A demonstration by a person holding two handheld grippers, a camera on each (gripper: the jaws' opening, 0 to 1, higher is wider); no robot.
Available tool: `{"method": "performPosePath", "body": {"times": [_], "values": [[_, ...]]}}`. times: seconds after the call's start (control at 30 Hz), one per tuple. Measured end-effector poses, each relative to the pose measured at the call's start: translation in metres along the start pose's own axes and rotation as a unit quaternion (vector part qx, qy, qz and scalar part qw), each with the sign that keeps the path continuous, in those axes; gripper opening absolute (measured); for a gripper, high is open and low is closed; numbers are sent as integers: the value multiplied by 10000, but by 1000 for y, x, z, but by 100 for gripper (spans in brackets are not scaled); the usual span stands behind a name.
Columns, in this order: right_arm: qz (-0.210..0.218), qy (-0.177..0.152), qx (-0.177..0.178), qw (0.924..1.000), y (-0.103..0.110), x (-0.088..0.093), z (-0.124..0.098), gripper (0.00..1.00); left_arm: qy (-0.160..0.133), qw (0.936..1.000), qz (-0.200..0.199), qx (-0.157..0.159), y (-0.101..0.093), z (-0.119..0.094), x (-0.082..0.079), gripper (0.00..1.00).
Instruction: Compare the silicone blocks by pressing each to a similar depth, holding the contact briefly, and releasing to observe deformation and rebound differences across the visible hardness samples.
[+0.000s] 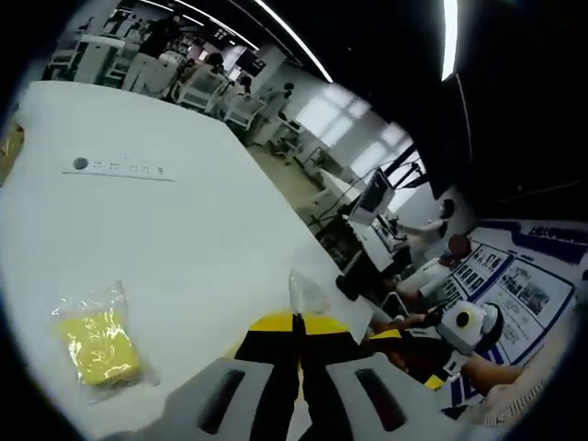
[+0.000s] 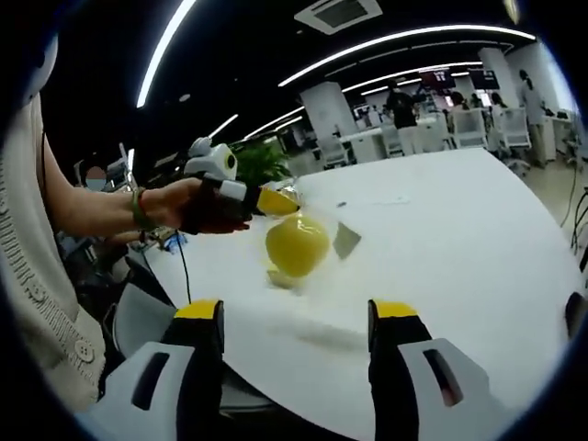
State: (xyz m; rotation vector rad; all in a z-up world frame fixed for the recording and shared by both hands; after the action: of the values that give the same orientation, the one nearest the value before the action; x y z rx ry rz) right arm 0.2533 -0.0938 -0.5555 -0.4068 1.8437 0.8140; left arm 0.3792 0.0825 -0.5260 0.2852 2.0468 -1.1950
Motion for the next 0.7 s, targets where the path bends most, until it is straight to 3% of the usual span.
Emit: {"method": "performPosePath", "body": {"times": [0.3,0.53,0.7], "values": [[-261,94,-424,9987,19,-9,29,67,-282,9992,274,68,-19,-54,-10,0],[-622,212,-961,9932,39,-14,58,68,-267,9975,651,66,-29,-90,-8,0],[-863,347,-1318,9869,54,-15,79,70,-221,9966,793,84,-34,-105,-5,0]]}}
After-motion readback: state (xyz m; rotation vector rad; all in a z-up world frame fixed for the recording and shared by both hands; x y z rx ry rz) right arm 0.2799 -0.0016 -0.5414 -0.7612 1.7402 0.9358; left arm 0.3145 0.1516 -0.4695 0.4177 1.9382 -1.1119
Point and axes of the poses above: the point that each gripper's makers call its tool centre point, and the gripper's own axes: z roughly forward along the fingers, y roughly to its left, x roughly out of its underside, the point moved 6 cm from there along -z, roughly backward along the fingers, and after that the axes turned 6 degrees about -y, right-handed, at the moved point
